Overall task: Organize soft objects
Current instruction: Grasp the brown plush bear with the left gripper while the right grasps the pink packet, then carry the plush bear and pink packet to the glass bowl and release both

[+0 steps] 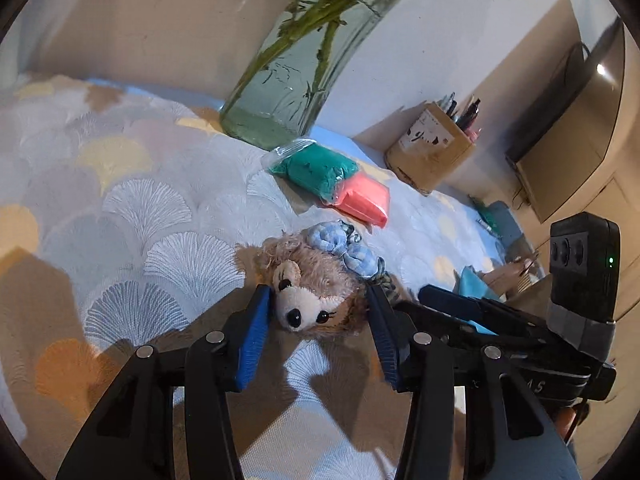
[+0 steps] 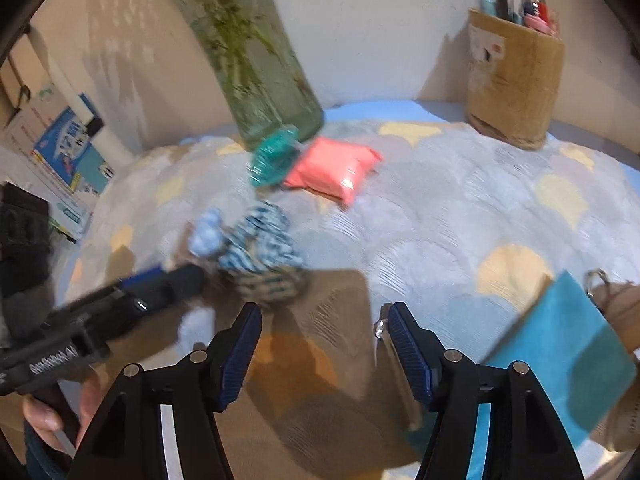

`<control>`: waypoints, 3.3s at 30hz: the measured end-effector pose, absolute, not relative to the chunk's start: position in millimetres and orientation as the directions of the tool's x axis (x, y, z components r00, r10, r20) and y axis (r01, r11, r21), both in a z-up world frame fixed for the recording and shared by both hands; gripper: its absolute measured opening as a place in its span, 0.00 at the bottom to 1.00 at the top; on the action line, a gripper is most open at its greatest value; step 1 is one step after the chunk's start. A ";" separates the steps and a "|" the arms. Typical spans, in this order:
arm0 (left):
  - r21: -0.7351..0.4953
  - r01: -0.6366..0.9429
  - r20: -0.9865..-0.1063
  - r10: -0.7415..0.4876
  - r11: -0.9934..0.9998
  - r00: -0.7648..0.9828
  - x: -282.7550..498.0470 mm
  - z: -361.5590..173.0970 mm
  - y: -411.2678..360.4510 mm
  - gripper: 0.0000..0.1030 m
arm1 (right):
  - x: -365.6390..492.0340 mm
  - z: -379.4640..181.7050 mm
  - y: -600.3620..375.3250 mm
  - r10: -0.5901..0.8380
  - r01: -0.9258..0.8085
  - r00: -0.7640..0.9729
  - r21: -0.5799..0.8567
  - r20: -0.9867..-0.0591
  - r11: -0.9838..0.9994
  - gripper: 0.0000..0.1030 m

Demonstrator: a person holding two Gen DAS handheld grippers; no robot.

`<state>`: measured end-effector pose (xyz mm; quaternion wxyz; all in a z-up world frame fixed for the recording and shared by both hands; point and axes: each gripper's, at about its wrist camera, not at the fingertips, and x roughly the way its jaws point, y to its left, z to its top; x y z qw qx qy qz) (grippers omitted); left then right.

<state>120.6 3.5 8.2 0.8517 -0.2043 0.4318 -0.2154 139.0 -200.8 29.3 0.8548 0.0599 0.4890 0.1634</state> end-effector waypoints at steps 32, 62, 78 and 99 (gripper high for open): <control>-0.435 0.072 -0.684 -0.382 0.897 0.621 123.5 9.3 20.4 0.67 | 236.6 10.9 -155.1 0.094 -0.306 0.544 -0.093 -0.834 0.947 0.75; -0.404 0.072 -0.700 -0.359 0.912 0.617 123.5 12.8 13.7 0.69 | 90.3 36.0 -197.1 0.279 -0.345 0.415 0.134 -0.866 0.929 0.81; -0.228 0.164 -0.690 -0.278 0.960 0.669 114.5 22.9 -14.0 0.38 | 138.3 17.4 -183.8 0.245 -0.367 0.516 0.047 -0.821 0.929 0.56; -0.360 0.407 -0.543 -0.543 0.840 0.641 20.9 100.2 -76.7 0.38 | -17.6 106.5 -288.6 0.205 -0.063 0.631 0.213 -0.748 0.975 0.54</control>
